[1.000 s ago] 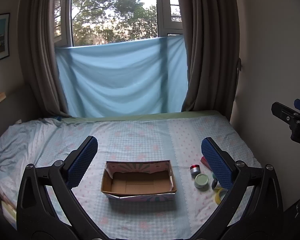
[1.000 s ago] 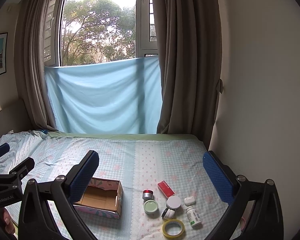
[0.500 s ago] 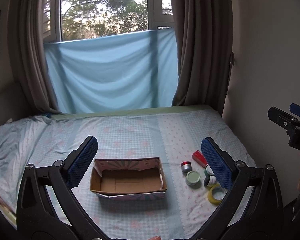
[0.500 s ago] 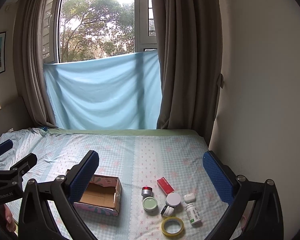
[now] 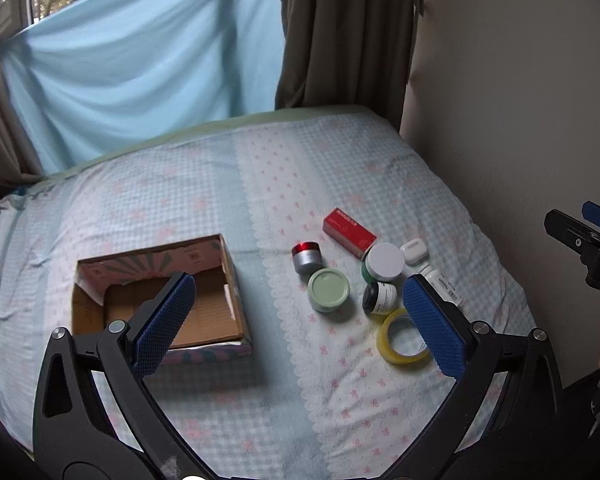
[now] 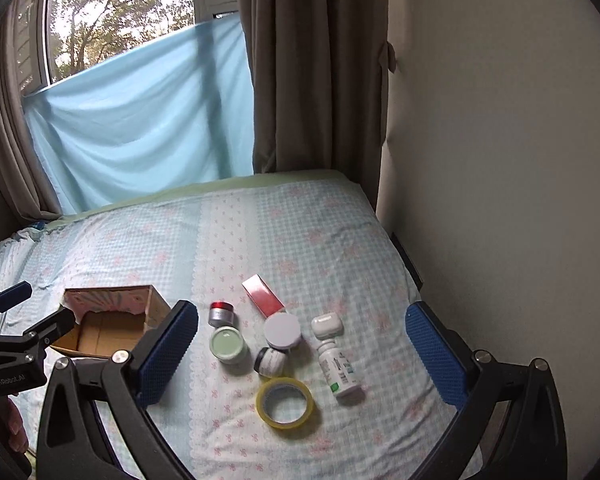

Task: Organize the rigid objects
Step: 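Grasp the pale green jar with left tool while right tool grasps white pill bottle, then lift both held containers and carry them over the cardboard box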

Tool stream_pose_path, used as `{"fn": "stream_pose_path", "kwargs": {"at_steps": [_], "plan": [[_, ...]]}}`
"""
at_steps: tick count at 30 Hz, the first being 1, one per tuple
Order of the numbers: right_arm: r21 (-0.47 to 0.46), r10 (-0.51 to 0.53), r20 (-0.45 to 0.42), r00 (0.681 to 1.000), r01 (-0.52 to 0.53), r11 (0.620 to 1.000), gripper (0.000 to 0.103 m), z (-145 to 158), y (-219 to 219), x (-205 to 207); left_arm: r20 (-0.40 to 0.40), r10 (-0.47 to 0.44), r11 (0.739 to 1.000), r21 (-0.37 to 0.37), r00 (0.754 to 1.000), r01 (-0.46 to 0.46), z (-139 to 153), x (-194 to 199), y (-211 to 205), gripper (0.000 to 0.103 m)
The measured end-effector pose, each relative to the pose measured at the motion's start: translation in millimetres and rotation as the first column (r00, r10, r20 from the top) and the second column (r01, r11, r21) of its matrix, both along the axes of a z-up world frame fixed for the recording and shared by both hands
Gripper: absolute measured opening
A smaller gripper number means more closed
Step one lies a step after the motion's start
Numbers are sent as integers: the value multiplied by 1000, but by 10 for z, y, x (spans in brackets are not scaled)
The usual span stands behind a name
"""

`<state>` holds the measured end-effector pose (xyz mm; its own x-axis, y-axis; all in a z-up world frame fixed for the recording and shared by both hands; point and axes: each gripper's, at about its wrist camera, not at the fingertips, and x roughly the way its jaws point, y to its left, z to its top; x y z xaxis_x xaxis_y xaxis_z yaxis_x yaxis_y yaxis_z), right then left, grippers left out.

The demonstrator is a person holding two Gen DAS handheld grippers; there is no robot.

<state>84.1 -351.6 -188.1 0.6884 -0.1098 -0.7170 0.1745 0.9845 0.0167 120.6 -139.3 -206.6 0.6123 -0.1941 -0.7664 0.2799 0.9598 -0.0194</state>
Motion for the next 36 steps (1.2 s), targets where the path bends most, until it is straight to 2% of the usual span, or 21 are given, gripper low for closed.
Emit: {"fn": "stream_pose_path", "kwargs": {"at_steps": [6,12,18,20,22,25,32,34,36], "plan": [[-7,-21,-126,992,20,1000,103,-882,-381,190,-113,-31,999,33,993,34,-1006,388,-437,103],[-16,-3,-239,971,-1,1000,103,-1636,-522,478,-151,-30,994,98,988,45,-1949,767,-650,103],[-1,85,-348,934,-91,996,87,-2336,-490,776,-129,-40,992,113,991,55,-2534,964,-624,101],[9,104,-380,919,-108,994,83,-2496,-483,851,-137,-69,993,89,988,82,-2650,1000,-622,101],[16,122,-408,905,-126,992,77,-2619,-478,907,-136,-78,989,111,988,94,-2730,1024,-659,100],[22,145,-447,883,-151,988,72,-2781,-442,979,-149,-95,989,102,984,111,-2822,1076,-686,96],[-18,168,-500,850,-204,979,57,-2944,-365,1064,-195,-153,980,98,969,175,-2936,1129,-804,68],[-32,178,-509,842,-225,974,49,-2970,-339,1092,-190,-157,977,114,969,180,-2933,1127,-832,68],[-37,185,-509,841,-236,971,49,-2980,-334,1105,-189,-156,978,111,969,179,-2929,1120,-843,68]]}}
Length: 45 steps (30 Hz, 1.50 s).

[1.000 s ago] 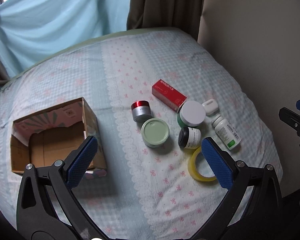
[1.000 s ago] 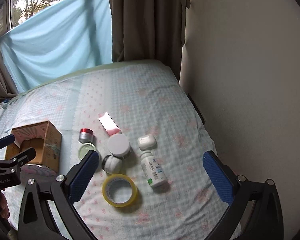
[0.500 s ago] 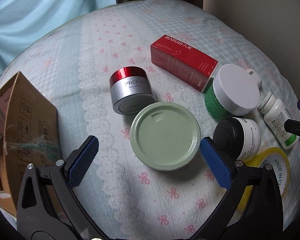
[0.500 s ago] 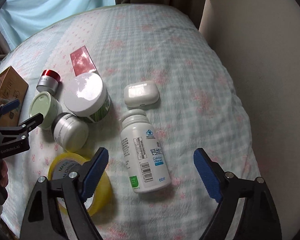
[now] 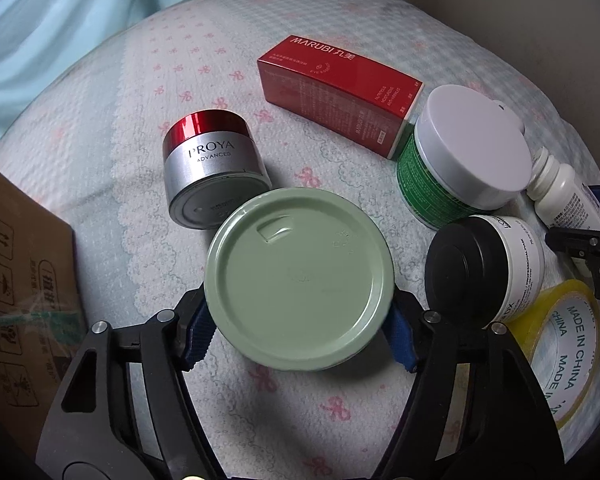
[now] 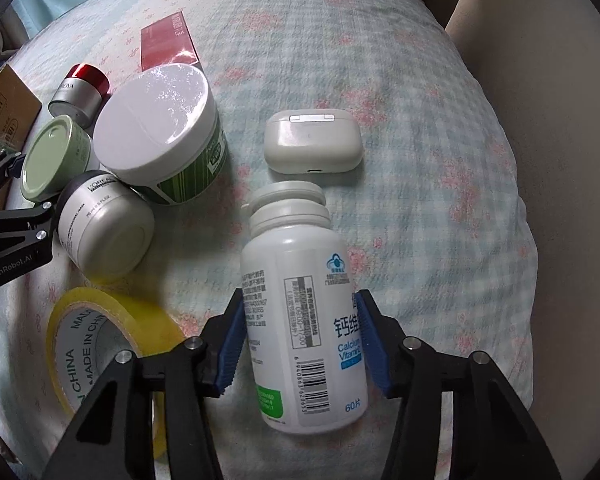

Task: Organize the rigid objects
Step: 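Lift both held containers and carry them over the cardboard box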

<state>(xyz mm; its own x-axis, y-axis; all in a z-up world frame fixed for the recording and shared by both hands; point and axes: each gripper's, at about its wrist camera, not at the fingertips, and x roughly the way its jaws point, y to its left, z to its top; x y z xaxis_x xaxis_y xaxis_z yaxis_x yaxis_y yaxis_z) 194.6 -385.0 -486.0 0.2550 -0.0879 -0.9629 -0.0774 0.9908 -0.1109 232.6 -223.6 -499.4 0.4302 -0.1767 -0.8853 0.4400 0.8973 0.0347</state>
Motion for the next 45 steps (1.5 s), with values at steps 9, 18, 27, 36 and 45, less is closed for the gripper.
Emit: {"fn": "stream_pose_path", "kwargs": {"at_steps": [9,18,27,36,45], "plan": [[15,-23,28,999,23,1000,48,24,-15,-41,22,10,1000,3,1000,-10,101,-44,9,67],[43,-57,117,992,52,998,48,527,4,-165,86,43,998,-43,995,-40,833,-189,137,67],[64,-23,222,975,9,998,48,1777,503,-385,131,140,985,-119,981,-125,2196,-452,745,67],[135,17,290,957,-58,989,48,2590,1428,-357,156,234,966,-151,960,-211,3005,-649,1897,67],[256,-9,259,966,-60,965,48,2709,2734,-184,101,260,961,-122,960,-247,2902,-637,3237,67]]}}
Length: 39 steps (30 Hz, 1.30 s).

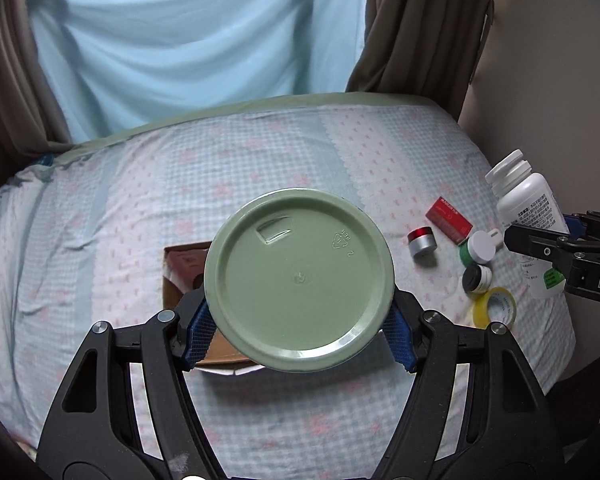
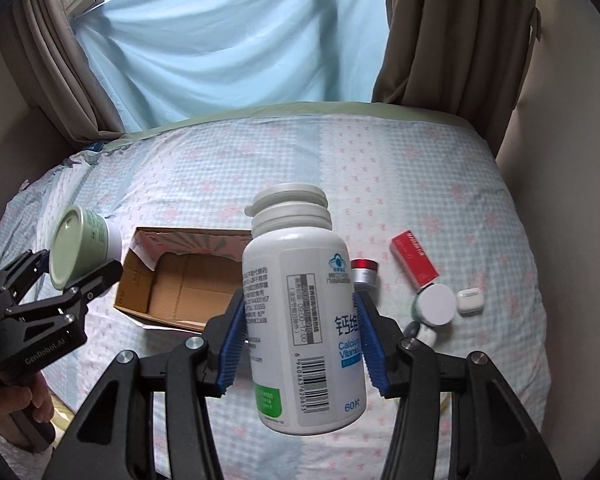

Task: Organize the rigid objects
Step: 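Lift both held containers and carry them over the cardboard box, then lower both containers into the box and open both tools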

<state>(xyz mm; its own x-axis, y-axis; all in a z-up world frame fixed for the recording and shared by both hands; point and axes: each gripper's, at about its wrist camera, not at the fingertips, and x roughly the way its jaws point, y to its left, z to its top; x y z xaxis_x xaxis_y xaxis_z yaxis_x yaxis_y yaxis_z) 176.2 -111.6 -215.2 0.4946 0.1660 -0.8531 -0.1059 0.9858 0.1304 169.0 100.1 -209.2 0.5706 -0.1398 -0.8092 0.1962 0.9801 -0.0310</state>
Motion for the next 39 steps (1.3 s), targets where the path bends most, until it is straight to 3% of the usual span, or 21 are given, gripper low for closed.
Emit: {"fn": "stream_pose_path", "kwargs": {"at_steps": [8,12,18,26,32,37,38,39], "plan": [[75,-8,-81,997,14,997,48,-473,924,349,-124,25,999,26,992,-22,-640,395,705,67],[53,35,-141,989,-28,998,48,-800,1258,610,-212,67,998,12,975,-66,-1018,672,894,67],[25,143,-228,963,-141,990,48,-1437,1482,972,-294,87,996,23,952,-84,-1537,1070,844,67],[-1,223,-357,907,-239,971,48,-2359,1434,1231,-430,118,993,57,895,-104,-2431,1478,631,67],[15,251,-377,892,-265,964,48,-2578,1399,1259,-462,104,992,113,881,-57,-2634,1542,574,67],[-11,296,-350,889,-319,948,49,-2580,1482,1224,-485,116,987,151,867,-47,-2624,1599,551,68],[-9,304,-343,889,-327,945,50,-2571,1486,1201,-481,114,986,160,869,-41,-2607,1609,535,76],[6,311,-334,890,-328,945,53,-2552,1480,1180,-471,112,985,168,875,-36,-2578,1601,531,99]]}}
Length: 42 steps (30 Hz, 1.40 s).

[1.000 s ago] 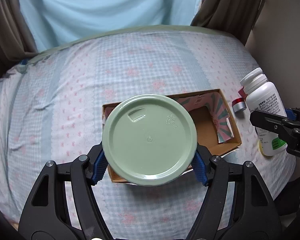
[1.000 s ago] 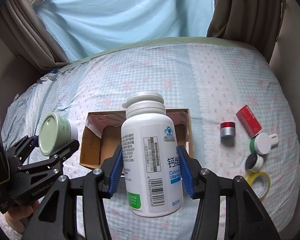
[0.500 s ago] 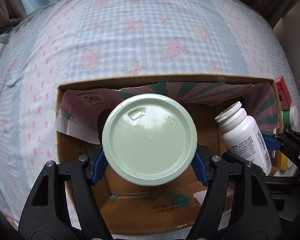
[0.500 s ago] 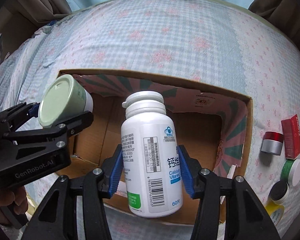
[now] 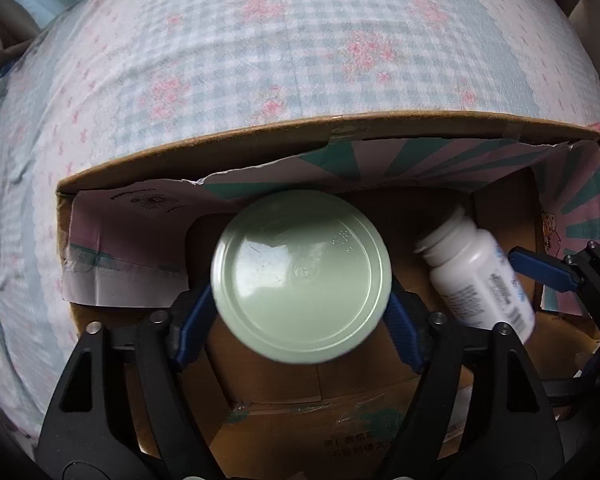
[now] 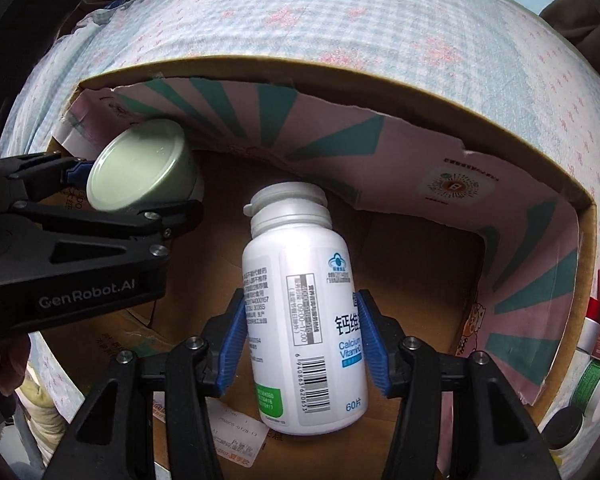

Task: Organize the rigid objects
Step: 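Lower both containers into the box and open both tools, then move both tools back toward the remaining items beside the box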

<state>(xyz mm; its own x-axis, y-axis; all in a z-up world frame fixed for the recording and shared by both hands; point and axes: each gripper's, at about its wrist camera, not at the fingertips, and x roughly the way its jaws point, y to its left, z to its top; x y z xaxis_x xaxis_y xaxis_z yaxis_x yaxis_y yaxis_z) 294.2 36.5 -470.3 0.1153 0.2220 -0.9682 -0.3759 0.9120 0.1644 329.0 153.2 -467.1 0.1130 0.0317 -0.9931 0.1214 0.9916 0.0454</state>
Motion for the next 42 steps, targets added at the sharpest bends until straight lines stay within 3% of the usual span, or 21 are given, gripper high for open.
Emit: {"fn": "stream_pose_path", "kwargs": {"at_steps": [2,12,19,27,34,42], "plan": [[1,4,-18,1000,-4,1000,103,14,-12,-43,30,-11,1000,3,999,11,95,-27,0,103],[-2,-25,29,999,25,1000,103,246,-118,-278,73,-12,1000,-15,997,13,416,-200,57,103],[-24,-25,66,998,26,999,103,549,-171,-487,143,-4,999,-39,990,10,843,-384,71,103],[-56,-22,127,992,30,998,103,1159,-76,-813,251,15,996,-86,968,7,1646,-742,234,103],[-23,-118,183,976,125,992,103,1845,-96,-1144,356,13,994,-106,934,27,2394,-1271,403,103],[9,-281,245,928,288,958,103,2360,-447,-1635,392,23,987,-157,920,43,2716,-1764,270,103]]}}
